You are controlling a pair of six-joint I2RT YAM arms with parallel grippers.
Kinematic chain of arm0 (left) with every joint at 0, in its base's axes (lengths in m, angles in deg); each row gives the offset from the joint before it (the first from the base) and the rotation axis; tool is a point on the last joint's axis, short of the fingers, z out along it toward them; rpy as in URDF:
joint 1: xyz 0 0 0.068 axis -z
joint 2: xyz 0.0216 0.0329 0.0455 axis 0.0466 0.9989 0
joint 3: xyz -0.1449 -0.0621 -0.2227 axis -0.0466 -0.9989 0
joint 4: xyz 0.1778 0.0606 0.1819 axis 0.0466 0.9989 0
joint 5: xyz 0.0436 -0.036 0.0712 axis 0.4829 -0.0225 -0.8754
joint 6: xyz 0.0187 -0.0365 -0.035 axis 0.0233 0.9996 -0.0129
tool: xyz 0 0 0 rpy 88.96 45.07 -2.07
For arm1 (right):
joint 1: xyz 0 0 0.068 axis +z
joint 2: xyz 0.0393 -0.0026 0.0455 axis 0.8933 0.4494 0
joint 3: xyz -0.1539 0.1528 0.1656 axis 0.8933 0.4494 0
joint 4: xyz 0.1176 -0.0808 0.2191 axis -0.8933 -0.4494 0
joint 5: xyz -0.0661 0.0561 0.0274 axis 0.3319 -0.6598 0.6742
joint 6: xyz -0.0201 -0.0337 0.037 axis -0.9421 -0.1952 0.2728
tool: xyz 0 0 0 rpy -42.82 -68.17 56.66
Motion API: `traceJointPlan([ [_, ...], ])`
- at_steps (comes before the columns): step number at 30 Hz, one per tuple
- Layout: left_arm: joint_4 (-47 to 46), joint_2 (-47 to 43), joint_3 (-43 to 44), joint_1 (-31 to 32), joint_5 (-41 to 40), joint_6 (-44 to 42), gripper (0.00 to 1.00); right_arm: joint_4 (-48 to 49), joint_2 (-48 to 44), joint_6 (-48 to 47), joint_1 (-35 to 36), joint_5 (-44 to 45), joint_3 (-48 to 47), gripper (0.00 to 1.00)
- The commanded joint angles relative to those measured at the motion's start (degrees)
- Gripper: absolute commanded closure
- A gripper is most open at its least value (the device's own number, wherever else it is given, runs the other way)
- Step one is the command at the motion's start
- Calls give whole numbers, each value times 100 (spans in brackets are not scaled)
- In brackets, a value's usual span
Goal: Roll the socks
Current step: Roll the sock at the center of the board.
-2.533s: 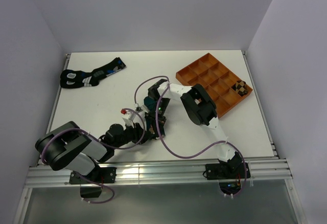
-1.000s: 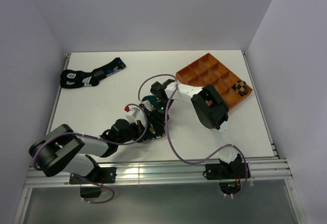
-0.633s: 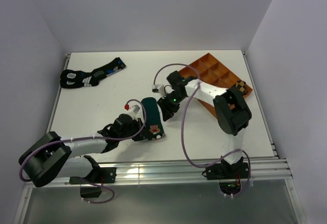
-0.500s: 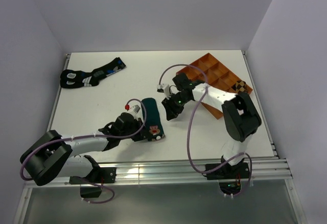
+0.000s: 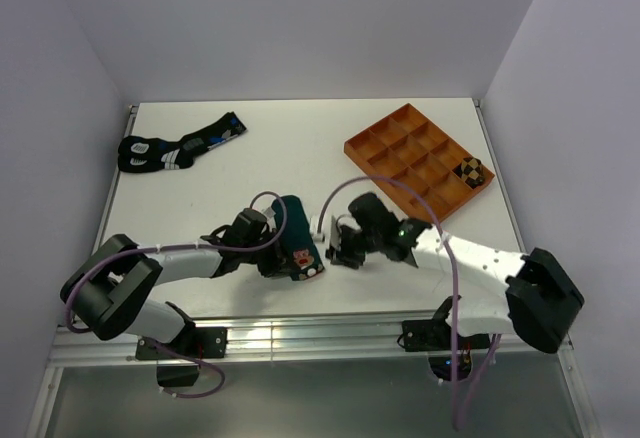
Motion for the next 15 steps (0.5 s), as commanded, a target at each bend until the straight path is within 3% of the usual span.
traceJointPlan([
  [1, 383, 106, 311, -208, 508, 210, 100, 849, -554, -569, 684, 562, 640, 56],
  [7, 393, 273, 285, -560, 886, 351, 100, 1482, -697, -753, 1423, 949, 1036, 55],
  [15, 287, 501, 320, -604, 1150, 465, 100, 2185, -56, -1140, 2495, 1863, 1115, 57],
])
